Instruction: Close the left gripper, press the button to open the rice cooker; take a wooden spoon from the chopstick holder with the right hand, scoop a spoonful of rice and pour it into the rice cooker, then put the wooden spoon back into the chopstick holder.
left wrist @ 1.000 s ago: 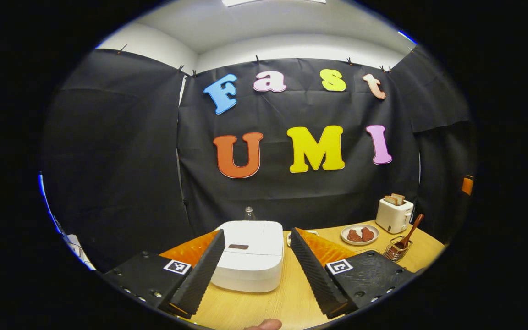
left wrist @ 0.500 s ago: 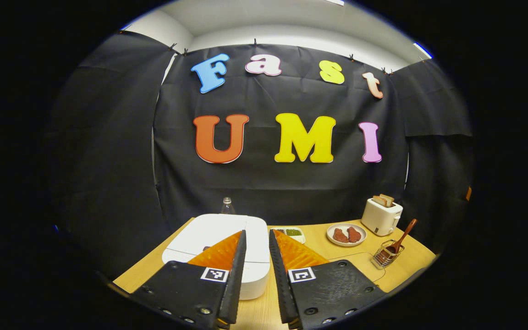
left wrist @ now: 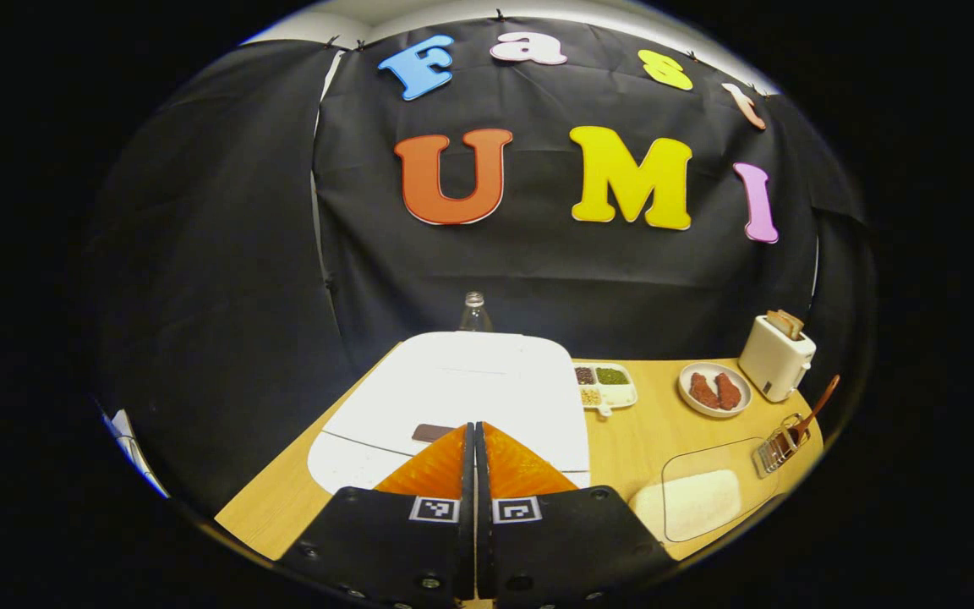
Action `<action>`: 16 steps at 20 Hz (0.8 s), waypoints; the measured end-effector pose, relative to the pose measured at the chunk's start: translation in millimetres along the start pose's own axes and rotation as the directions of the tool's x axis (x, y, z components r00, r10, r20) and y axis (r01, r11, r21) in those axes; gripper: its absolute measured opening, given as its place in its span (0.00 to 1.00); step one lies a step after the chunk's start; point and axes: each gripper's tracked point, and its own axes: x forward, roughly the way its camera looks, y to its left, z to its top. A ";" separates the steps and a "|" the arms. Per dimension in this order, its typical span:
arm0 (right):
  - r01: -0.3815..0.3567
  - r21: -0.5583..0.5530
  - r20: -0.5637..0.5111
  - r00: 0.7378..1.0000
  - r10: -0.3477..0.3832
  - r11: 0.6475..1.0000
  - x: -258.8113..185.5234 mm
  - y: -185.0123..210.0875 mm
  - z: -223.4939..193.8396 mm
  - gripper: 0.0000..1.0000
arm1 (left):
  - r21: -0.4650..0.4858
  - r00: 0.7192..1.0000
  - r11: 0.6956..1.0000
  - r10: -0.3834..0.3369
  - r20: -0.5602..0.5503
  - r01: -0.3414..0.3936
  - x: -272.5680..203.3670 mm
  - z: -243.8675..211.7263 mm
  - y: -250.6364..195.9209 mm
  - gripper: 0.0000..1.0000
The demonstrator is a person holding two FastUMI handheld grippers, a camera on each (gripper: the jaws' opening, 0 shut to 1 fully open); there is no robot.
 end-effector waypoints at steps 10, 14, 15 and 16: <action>-0.046 0.061 -0.172 0.983 0.056 0.997 11.9 -4.7 -78.2 1.00 | 0.073 0.999 0.997 0.035 -0.013 -0.034 35.3 -9.5 2.3 0.00; -0.035 0.074 -0.182 0.982 0.048 0.997 15.6 -12.0 -88.3 0.96 | 0.161 0.991 0.984 0.090 -0.097 -0.073 36.5 -28.0 1.4 0.01; -0.029 0.080 -0.184 0.982 0.044 0.996 15.7 -13.5 -88.7 0.96 | 0.177 0.989 0.980 0.107 -0.097 -0.089 38.4 -26.7 1.9 0.01; -0.021 0.081 -0.189 0.981 0.036 0.996 15.0 -16.4 -90.7 1.00 | 0.169 0.987 0.980 0.124 -0.105 -0.105 37.9 -27.2 3.5 0.01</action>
